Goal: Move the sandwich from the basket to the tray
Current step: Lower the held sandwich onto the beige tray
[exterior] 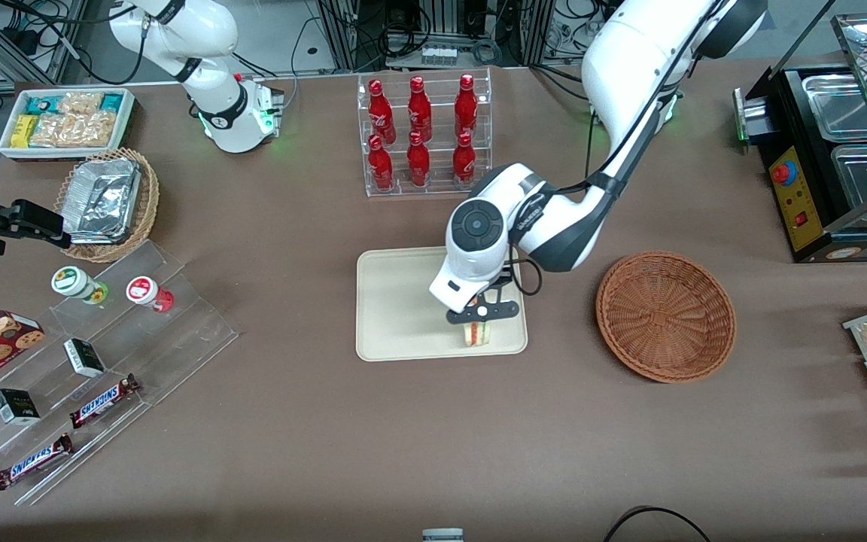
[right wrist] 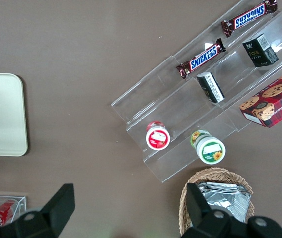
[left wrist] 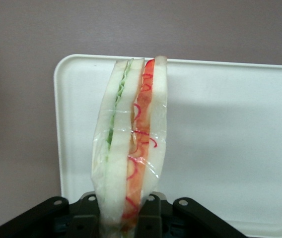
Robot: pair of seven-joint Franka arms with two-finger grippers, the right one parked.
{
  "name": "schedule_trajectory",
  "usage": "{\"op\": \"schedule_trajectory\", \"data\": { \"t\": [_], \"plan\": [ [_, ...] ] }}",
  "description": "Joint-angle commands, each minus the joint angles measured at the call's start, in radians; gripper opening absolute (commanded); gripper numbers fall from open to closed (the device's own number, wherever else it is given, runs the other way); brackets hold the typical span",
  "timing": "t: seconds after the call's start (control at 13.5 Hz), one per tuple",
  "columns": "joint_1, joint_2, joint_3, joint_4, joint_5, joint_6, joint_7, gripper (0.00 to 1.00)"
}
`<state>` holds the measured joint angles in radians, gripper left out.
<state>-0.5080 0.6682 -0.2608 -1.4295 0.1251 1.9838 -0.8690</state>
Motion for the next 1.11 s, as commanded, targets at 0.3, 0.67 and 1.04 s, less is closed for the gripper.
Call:
{"op": "schedule_trajectory", "data": {
  "t": [0.3,0.67,1.04],
  "plan": [
    [-0.078,0.116,0.012,0.123,0.016,-0.028,0.012,0.0],
    [-0.105,0.139,0.012,0.124,0.018,-0.019,0.012,0.0],
    [-0.122,0.172,0.02,0.149,0.019,-0.014,0.001,0.0]
  ]
}}
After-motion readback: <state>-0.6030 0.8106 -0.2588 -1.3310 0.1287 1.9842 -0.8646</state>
